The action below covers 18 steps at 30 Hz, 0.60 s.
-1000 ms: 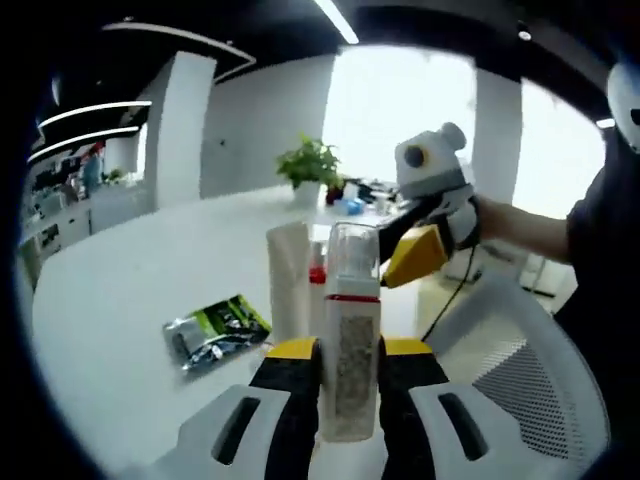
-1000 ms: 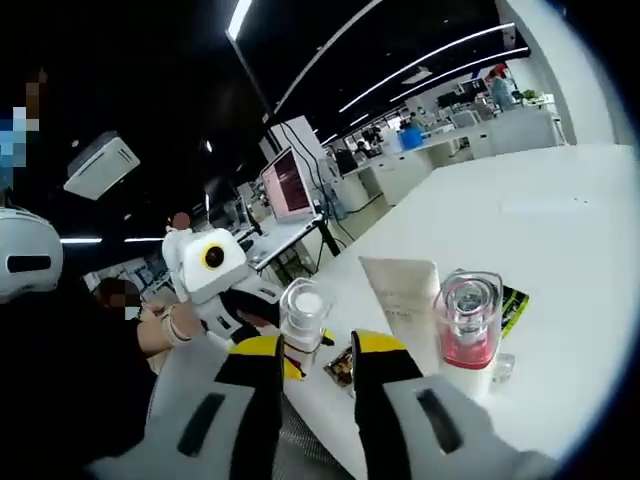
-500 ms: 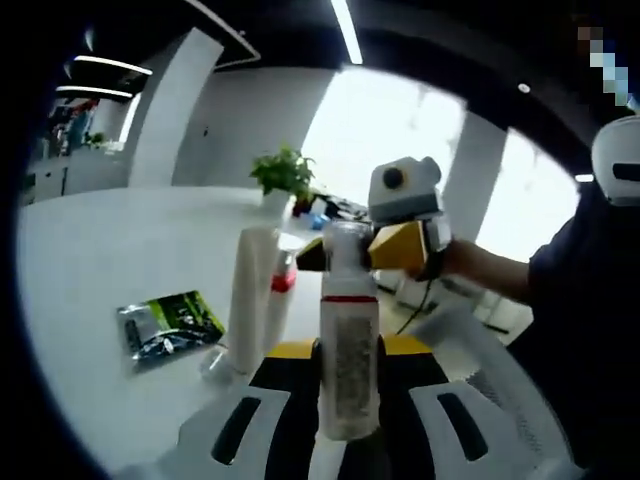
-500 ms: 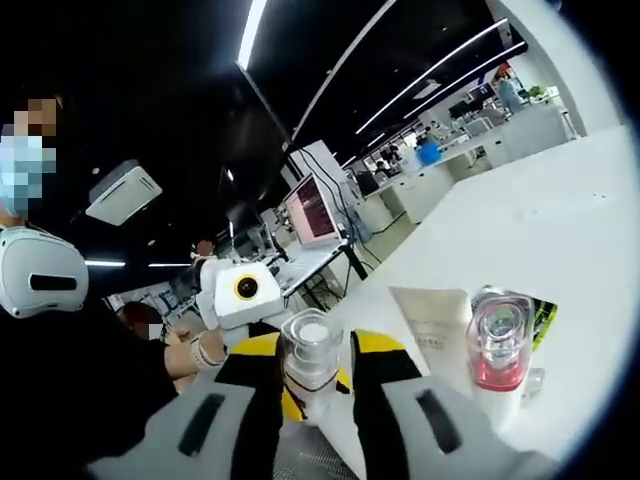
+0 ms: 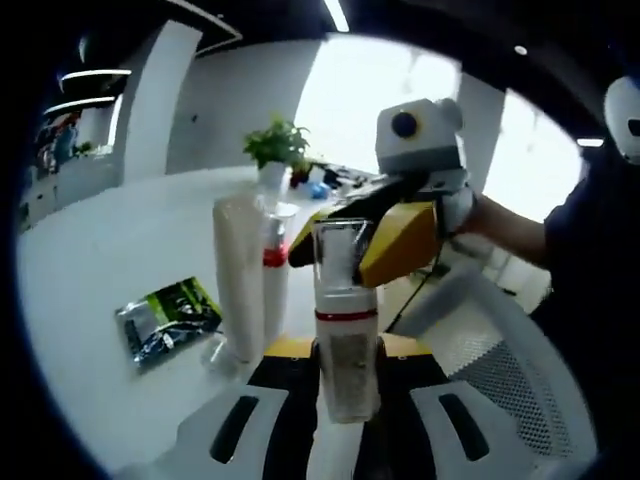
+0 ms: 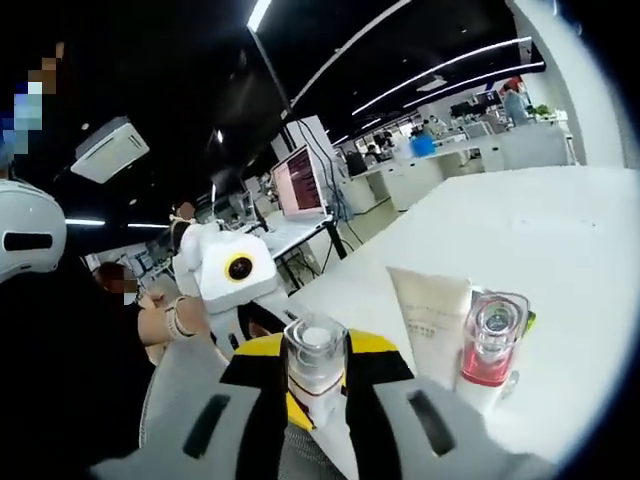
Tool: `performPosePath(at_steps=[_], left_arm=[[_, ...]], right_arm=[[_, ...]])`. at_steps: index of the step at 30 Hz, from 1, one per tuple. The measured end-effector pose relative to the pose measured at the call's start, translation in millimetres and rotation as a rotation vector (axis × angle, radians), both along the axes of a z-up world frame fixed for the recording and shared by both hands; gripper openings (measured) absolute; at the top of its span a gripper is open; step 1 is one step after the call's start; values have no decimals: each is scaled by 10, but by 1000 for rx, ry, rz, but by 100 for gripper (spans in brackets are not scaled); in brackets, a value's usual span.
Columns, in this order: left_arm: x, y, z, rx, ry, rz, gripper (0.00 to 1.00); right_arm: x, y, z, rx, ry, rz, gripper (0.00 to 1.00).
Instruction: Arrange the skincare products in the storage area until every visible bottle or jar stands upright without overlapping.
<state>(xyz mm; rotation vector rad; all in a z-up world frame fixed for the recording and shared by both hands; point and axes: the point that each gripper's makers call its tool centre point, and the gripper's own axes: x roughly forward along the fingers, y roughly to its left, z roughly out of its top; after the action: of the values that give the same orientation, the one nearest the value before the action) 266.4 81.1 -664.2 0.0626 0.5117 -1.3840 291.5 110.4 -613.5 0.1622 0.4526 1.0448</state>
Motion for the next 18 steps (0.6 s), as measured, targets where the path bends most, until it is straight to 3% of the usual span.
performPosePath(at_steps=[7, 18], left_arm=[[42, 10, -78, 57, -16, 0, 20], [93, -122, -270, 143, -31, -18, 19]], right_arm=[[30, -136, -184, -132, -55, -27, 19], [42, -200, -298, -174, -76, -43, 20]])
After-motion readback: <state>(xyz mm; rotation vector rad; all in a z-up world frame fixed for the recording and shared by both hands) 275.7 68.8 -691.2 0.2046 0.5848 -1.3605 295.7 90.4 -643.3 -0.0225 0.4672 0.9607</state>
